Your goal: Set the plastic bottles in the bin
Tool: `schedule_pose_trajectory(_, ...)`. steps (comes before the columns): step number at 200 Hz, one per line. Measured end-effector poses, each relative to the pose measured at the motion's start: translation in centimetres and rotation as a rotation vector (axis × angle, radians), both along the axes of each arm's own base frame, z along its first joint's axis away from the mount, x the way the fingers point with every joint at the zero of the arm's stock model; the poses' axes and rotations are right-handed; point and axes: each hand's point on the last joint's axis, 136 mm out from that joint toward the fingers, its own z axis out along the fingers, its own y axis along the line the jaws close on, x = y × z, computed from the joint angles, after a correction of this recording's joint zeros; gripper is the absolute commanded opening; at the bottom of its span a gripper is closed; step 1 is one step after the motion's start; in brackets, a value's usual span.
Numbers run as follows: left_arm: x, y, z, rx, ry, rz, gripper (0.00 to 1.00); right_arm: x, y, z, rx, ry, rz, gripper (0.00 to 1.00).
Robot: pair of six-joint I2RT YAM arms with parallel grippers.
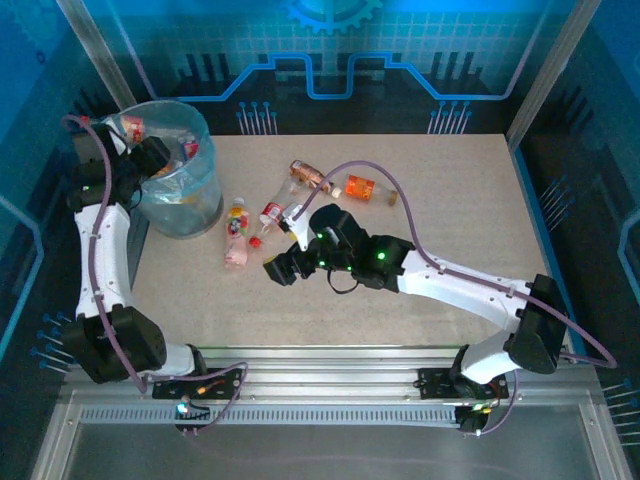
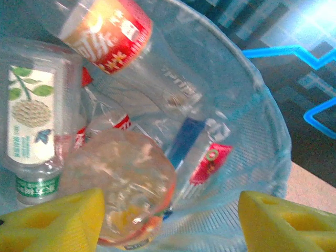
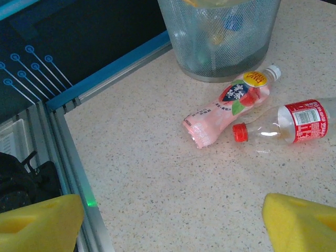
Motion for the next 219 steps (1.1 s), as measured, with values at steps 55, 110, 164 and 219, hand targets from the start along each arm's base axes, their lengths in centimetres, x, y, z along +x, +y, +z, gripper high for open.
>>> schedule_pose_trajectory(55, -0.4, -0.8, 2.2, 0.022, -0.029, -0.007, 0.69, 3.1, -1.7, 1.5, -0.019, -0.009, -0.138, 0.88)
schedule_pose_trajectory(110, -3.1, -3.8, 10.2, 0.169, -0.205, -0.031, 0.68, 11.2, -11.8, -0.5, -0.129, 0.053, -0.486, 0.91)
schedule_pose_trajectory(164, -5.5, -12.1, 13.1, 0.288, -0.31, -0.276, 0.69, 17.0, -17.6, -4.8, -0.311, 0.04, -0.475, 0.91)
schedule_pose_trajectory(219, -6.7, -20.1, 8.1, 0.263, -0.247, -0.617, 0.69, 24.0, -20.2, -9.1, -0.466, 0.013, -0.345, 0.93)
